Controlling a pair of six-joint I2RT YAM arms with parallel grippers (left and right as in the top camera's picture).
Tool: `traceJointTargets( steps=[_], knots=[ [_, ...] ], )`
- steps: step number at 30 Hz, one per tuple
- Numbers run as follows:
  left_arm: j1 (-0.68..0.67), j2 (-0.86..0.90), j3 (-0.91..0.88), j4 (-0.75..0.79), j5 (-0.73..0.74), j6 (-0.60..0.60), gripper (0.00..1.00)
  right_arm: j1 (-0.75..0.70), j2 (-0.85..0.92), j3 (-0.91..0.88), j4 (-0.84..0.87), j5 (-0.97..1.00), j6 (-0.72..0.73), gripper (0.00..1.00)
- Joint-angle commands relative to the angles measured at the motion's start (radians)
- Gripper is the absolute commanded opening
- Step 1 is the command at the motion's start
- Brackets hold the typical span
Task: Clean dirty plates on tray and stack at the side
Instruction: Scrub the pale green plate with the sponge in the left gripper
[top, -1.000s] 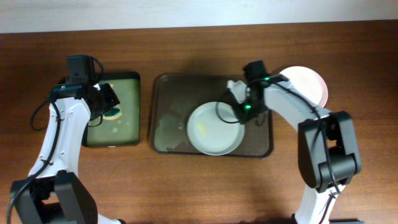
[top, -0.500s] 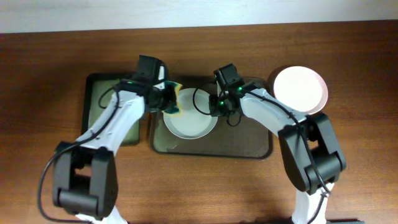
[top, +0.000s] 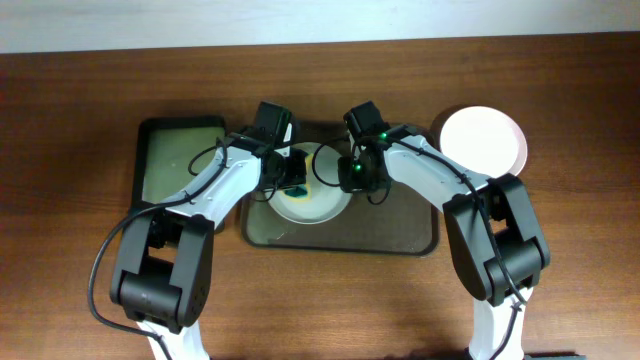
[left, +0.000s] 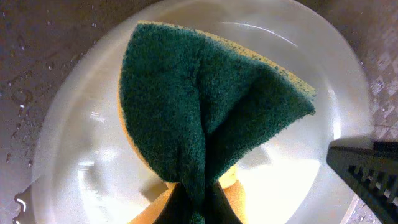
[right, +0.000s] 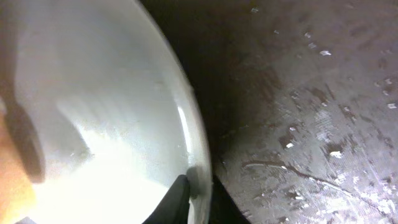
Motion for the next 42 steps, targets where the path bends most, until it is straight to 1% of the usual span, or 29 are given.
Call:
traceJointTargets(
  steps=[1,9,14,15,18,20,23,26,27,28,30,32,33,34,35,40,41,42],
  knots=[
    [-0.016,0.001,-0.003,0.01,0.015,-0.014,0.0,-0.001,0.038,-0.014,0.0,0.033,0.024,0.04],
    [-0.053,0.009,-0.003,0.027,0.019,-0.043,0.0,-0.003,0.038,-0.014,0.033,0.037,0.024,0.04],
    [-0.053,0.084,-0.003,0.008,0.017,-0.042,0.0,-0.003,0.038,-0.014,0.037,0.038,0.024,0.04],
    [-0.053,0.095,-0.003,-0.014,-0.043,-0.042,0.0,-0.003,0.038,-0.014,0.037,0.039,0.024,0.04],
    [-0.051,0.098,-0.003,-0.093,-0.37,-0.043,0.0,-0.003,0.038,-0.014,0.036,0.064,0.024,0.04],
    [-0.041,0.094,-0.001,-0.124,-0.53,-0.043,0.0,-0.003,0.038,-0.014,0.036,0.064,0.024,0.04],
    [-0.016,0.073,0.02,-0.151,-0.601,-0.043,0.0,-0.003,0.038,-0.014,0.036,0.064,0.024,0.04],
    [0.016,0.025,0.078,-0.168,-0.593,-0.043,0.0,-0.003,0.038,-0.014,0.035,0.064,0.024,0.04],
    [0.02,-0.002,0.096,-0.166,-0.557,-0.043,0.0,-0.003,0.038,-0.014,0.036,0.064,0.024,0.04],
    [0.02,-0.026,0.113,-0.161,-0.446,-0.042,0.0,-0.003,0.038,-0.014,0.037,0.064,0.024,0.04],
    [0.02,-0.033,0.115,-0.141,-0.282,-0.043,0.0,-0.003,0.038,-0.014,0.037,0.063,0.024,0.04],
    [0.019,-0.019,0.114,-0.09,-0.019,-0.043,0.0,-0.003,0.038,-0.014,0.04,0.063,0.024,0.04],
    [0.017,-0.005,0.114,-0.069,0.033,-0.045,0.0,-0.003,0.038,-0.014,0.041,0.063,0.024,0.04],
    [0.01,0.016,0.114,-0.056,0.041,-0.082,0.0,-0.003,0.038,-0.014,0.04,0.063,0.024,0.04],
    [0.008,0.025,0.114,-0.055,0.041,-0.093,0.0,-0.003,0.038,-0.014,0.04,0.063,0.024,0.04],
    [-0.027,0.107,0.113,-0.06,0.043,-0.093,0.0,-0.003,0.038,-0.014,0.041,0.063,0.024,0.04],
    [-0.027,0.114,0.113,-0.063,0.019,-0.088,0.0,-0.003,0.038,-0.014,0.04,0.063,0.024,0.04],
    [-0.027,0.122,0.113,-0.071,-0.045,-0.088,0.0,-0.003,0.038,-0.014,0.04,0.063,0.024,0.04]
  ],
)
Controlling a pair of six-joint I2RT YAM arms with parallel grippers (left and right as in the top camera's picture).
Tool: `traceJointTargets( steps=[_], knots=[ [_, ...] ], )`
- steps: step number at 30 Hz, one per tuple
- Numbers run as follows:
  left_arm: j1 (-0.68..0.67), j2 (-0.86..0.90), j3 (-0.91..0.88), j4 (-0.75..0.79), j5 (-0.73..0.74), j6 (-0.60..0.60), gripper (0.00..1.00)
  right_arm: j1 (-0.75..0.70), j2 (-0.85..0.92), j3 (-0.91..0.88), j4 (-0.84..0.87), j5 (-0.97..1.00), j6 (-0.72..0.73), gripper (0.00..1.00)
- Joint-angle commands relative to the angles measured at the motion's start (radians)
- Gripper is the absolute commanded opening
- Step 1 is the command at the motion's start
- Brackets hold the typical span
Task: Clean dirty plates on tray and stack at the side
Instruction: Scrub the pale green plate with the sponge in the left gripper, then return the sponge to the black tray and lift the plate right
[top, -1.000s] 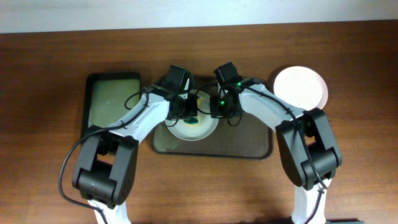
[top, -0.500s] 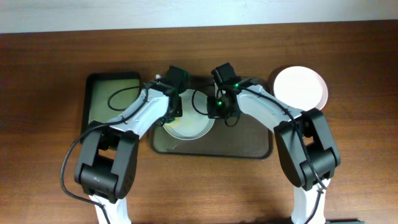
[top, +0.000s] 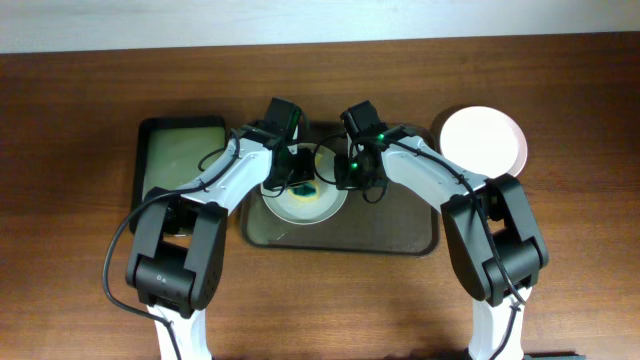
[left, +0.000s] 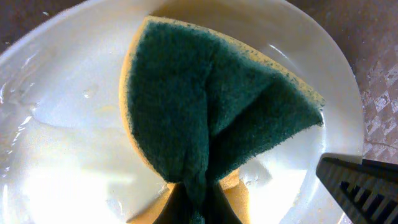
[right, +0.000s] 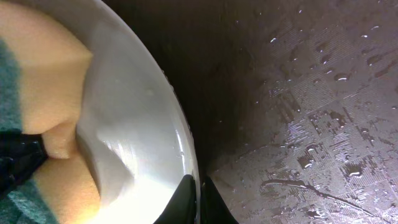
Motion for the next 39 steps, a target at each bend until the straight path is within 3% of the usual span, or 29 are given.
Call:
traceJointTargets(
  steps=[1,5,8,13,18,24,31,37,39],
  knots=[
    [-0.004,0.035,0.016,-0.022,-0.13,-0.005,0.0,-0.01,0.036,-0.014,-0.012,0.065,-0.006,0.04],
    [0.003,0.044,0.018,-0.095,-0.583,-0.005,0.0,-0.01,0.036,-0.014,-0.013,0.066,-0.006,0.04],
    [0.024,0.042,0.051,-0.163,-0.697,-0.005,0.0,-0.01,0.036,-0.014,-0.013,0.065,-0.006,0.04],
    [0.049,0.001,0.188,-0.271,-0.666,-0.006,0.0,-0.01,0.026,-0.003,-0.018,0.065,-0.023,0.04],
    [0.126,-0.148,0.221,-0.288,-0.477,-0.005,0.0,-0.01,-0.054,0.077,-0.041,0.073,-0.202,0.04],
    [0.369,-0.157,0.199,-0.364,-0.374,-0.004,0.0,0.073,-0.141,0.214,-0.148,0.583,-0.4,0.04],
    [0.555,-0.156,0.154,-0.364,-0.336,0.052,0.0,0.373,-0.148,0.294,-0.061,1.315,-0.783,0.04],
    [0.562,-0.156,0.077,-0.284,-0.336,0.063,0.0,0.539,-0.148,0.294,0.181,1.526,-1.186,0.04],
    [0.561,-0.156,0.076,-0.282,-0.327,0.063,0.0,0.554,-0.148,0.294,0.235,1.556,-1.224,0.04]
  ],
)
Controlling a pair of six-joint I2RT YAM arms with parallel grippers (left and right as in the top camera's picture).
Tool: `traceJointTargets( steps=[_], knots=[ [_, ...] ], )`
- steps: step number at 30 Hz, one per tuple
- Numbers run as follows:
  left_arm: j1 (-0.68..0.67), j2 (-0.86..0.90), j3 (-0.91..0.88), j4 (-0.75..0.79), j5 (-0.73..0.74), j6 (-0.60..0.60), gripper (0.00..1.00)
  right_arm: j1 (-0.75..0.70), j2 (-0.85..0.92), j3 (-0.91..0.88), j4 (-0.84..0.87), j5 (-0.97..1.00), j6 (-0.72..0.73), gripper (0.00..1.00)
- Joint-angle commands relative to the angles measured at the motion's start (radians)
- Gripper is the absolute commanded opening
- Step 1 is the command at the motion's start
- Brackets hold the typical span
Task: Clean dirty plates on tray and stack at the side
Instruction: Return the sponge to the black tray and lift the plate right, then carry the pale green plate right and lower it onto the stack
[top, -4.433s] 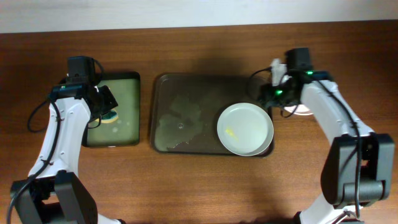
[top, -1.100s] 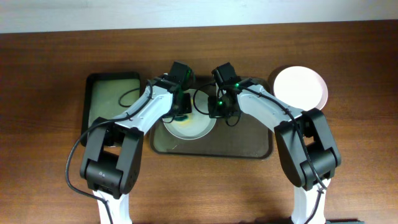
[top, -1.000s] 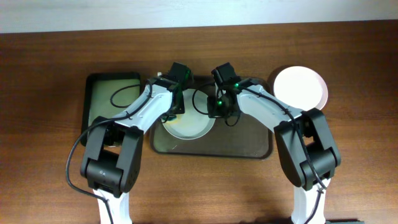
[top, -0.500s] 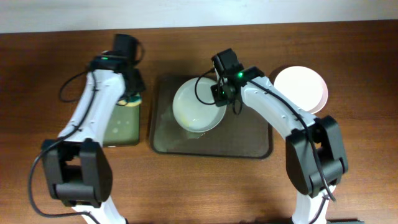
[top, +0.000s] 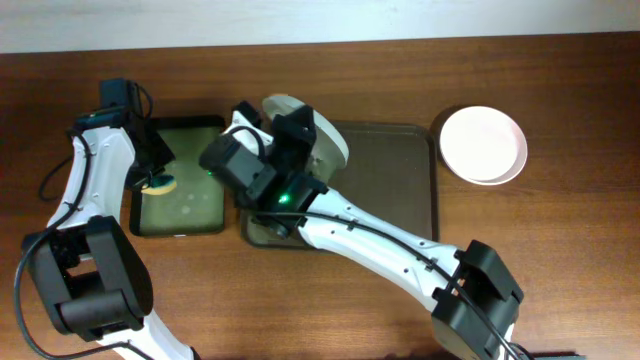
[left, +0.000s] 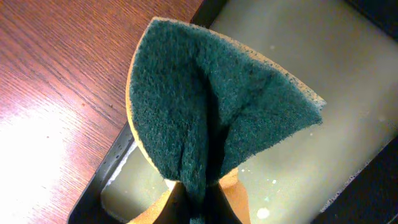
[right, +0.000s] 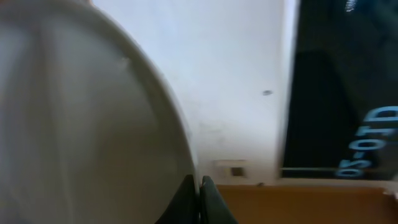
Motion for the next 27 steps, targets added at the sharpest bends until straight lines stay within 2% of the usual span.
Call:
traceJointTargets(
  steps=[1,5,7,9,10,11,13,16,18,21,22,23,24,25,26,27],
  knots=[
    [0.002,-0.011,-0.011,0.011,0.042,0.017,0.0,0.017,-0.031,0.021,0.033,0.106,-0.108,0.04],
    [0.0,-0.011,-0.092,0.106,0.159,0.028,0.0,0.016,-0.031,0.021,0.034,0.102,-0.095,0.04],
    [-0.003,-0.011,-0.18,0.213,0.244,0.096,0.0,0.016,-0.031,0.021,0.033,0.098,-0.06,0.04],
    [-0.002,-0.011,-0.216,0.246,0.243,0.111,0.02,0.016,-0.031,0.021,0.034,0.098,-0.058,0.04],
    [-0.002,-0.011,-0.218,0.246,0.243,0.116,0.11,0.015,-0.031,0.021,0.034,0.098,-0.058,0.04],
    [-0.003,-0.011,-0.218,0.248,0.243,0.118,0.31,0.015,-0.031,0.021,0.034,0.098,-0.058,0.04],
    [-0.005,-0.011,-0.217,0.25,0.243,0.118,0.6,0.015,-0.031,0.021,0.034,0.098,-0.058,0.04],
    [-0.004,-0.016,-0.183,0.241,0.243,0.119,0.79,0.01,-0.031,0.021,0.034,0.094,-0.057,0.04],
    [-0.005,-0.039,-0.121,0.193,0.243,0.13,0.88,-0.017,-0.031,0.021,0.033,0.09,-0.034,0.04],
    [-0.005,-0.113,-0.059,0.124,0.242,0.129,0.94,-0.072,-0.031,0.021,0.033,0.091,0.042,0.04],
    [-0.005,-0.14,-0.059,0.123,0.242,0.129,1.0,-0.087,-0.031,0.021,0.033,0.09,0.079,0.04],
    [-0.005,-0.169,-0.059,0.123,0.242,0.129,1.0,-0.102,-0.031,0.02,0.028,0.063,0.166,0.04],
    [-0.005,-0.177,-0.059,0.124,0.243,0.129,0.99,-0.101,-0.031,0.02,-0.022,-0.039,0.268,0.04],
    [-0.005,-0.176,-0.06,0.123,0.242,0.129,0.99,-0.099,-0.031,0.02,-0.105,-0.195,0.312,0.04],
    [-0.005,-0.176,-0.061,0.121,0.242,0.129,0.99,-0.099,-0.03,0.02,-0.187,-0.352,0.317,0.04],
    [-0.005,-0.176,-0.061,0.121,0.242,0.129,0.99,-0.102,-0.029,0.02,-0.22,-0.401,0.317,0.04]
  ],
)
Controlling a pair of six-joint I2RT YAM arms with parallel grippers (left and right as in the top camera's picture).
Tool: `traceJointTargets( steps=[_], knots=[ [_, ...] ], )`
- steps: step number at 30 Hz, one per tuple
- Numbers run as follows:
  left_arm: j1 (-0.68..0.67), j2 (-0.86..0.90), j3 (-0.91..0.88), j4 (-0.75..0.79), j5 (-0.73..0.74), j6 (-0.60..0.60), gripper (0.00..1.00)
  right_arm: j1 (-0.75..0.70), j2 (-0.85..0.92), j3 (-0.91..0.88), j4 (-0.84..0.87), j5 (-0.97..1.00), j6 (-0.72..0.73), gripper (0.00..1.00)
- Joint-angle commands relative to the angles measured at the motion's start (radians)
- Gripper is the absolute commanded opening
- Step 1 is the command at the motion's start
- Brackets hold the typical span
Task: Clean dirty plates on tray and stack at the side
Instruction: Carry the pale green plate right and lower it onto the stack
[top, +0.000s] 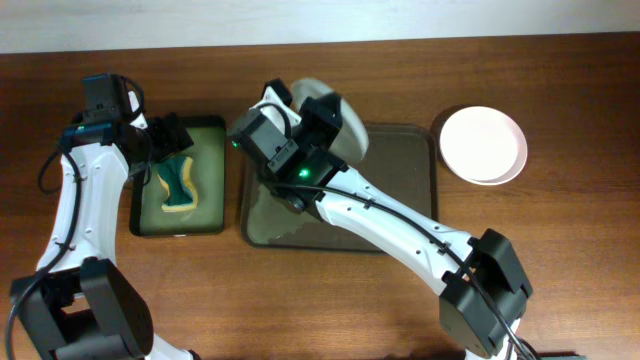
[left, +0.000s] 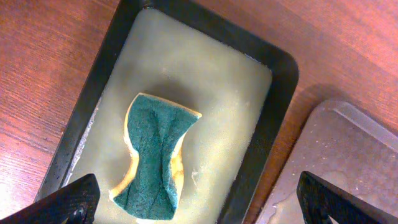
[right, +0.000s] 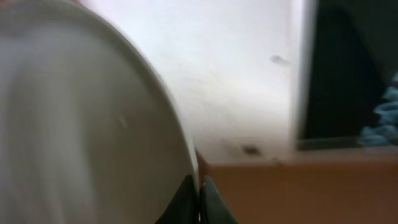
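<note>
A white plate (top: 338, 122) is held up on edge over the far left corner of the dark tray (top: 395, 215). My right gripper (right: 199, 194) is shut on its rim, and the plate (right: 87, 124) fills the left of the right wrist view. The green-and-yellow sponge (left: 155, 157) lies loose in the green-lined basin (left: 205, 81) at the left. My left gripper (left: 202, 200) hangs above it, open, with its fingertips (left: 73, 200) far apart. In the overhead view the sponge (top: 178, 184) sits just below the left gripper (top: 168, 140).
A clean pinkish-white plate (top: 483, 143) rests on the wooden table (top: 560, 250) at the far right. The dark tray's wet corner (left: 339, 162) lies right of the basin. A pale wall (right: 249, 62) is behind the raised plate.
The left gripper was shut on the sponge over the basin's left edge. It is now open and the sponge lies in the basin. The right arm, still holding the plate, has shifted slightly right.
First the sponge, in the left gripper, pressed on the plate in the tray while the right gripper pinched the rim. Later the sponge sat further across the wet plate. Then the sponge was over the basin and the plate raised on edge. Now the sponge is let go.
</note>
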Motion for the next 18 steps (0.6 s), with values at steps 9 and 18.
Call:
traceJointTargets(
  steps=[9,18],
  knots=[
    [-0.003,-0.007,0.008,-0.005,0.007,0.008,0.99,-0.013,-0.04,0.011,-0.142,-0.35,0.031,0.04],
    [-0.003,-0.007,0.008,-0.005,0.007,0.008,0.99,-0.433,-0.286,0.04,-0.256,-0.509,0.764,0.04]
  ],
)
